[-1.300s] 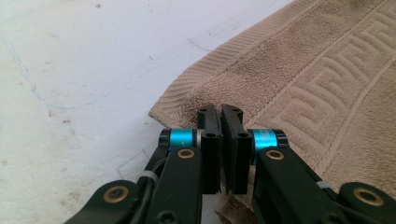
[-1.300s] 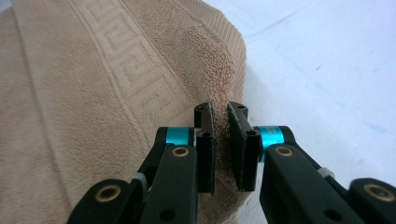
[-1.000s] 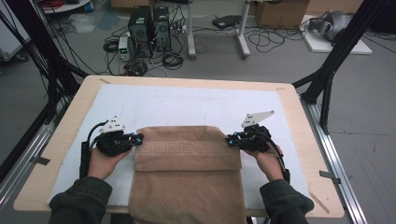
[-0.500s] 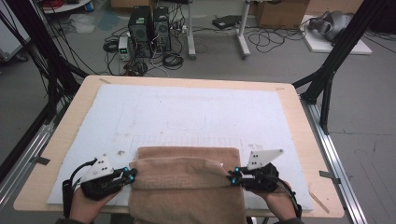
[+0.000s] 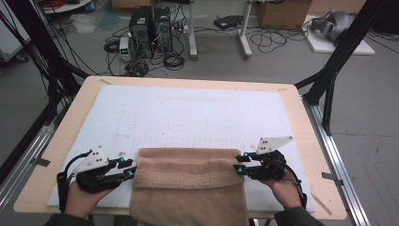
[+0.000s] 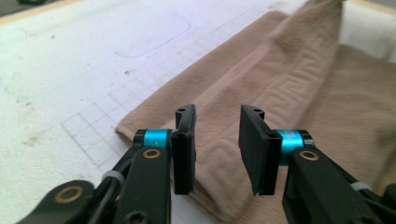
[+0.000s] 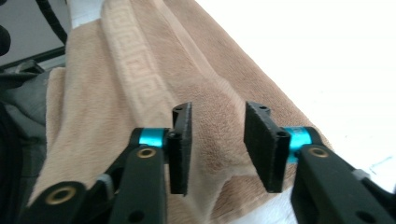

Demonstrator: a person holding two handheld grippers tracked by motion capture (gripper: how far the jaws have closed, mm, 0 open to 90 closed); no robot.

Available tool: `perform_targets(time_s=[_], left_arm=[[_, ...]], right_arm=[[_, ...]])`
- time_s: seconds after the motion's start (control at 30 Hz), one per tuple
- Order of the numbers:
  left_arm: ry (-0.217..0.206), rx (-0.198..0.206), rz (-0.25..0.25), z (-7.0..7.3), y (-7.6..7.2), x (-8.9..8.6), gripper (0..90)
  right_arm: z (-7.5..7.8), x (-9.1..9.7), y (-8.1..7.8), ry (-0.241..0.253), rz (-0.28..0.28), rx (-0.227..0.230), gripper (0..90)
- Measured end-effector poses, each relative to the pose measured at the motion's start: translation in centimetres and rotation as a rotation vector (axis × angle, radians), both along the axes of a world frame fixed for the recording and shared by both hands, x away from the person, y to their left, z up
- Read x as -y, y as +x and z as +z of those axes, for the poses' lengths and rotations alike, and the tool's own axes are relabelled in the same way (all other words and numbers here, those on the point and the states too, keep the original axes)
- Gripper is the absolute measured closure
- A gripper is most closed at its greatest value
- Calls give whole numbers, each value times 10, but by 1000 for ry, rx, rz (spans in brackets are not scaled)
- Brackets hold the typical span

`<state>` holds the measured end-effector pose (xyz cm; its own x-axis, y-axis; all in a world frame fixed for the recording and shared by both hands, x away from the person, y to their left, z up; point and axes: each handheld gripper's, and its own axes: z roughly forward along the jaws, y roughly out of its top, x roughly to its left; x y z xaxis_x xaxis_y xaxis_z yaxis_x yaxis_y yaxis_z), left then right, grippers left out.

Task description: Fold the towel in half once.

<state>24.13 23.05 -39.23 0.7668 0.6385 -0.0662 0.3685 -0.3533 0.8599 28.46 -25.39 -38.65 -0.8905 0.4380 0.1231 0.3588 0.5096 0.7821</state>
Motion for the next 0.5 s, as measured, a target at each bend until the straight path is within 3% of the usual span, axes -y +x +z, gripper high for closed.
perform_targets(time_s=[0.1, 0.17, 0.27, 0.33, 0.43, 0.5], left_arm=[[32, -42, 13, -15, 19, 8, 621], [77, -70, 21, -25, 31, 15, 600], [125, -127, -4, -38, 43, 25, 596], [147, -128, -24, -44, 44, 29, 666], [129, -123, -40, -45, 42, 29, 817], [123, -115, -41, -42, 40, 27, 853]], right_arm=[[-17, -6, 16, -17, 4, -42, 546], [-28, -11, 22, -19, 8, -75, 539], [-41, -18, 25, -30, 27, -115, 571], [-46, -21, 23, -42, 49, -111, 651], [-48, -24, 18, -57, 84, -107, 779], [-47, -25, 16, -53, 97, -110, 810]])
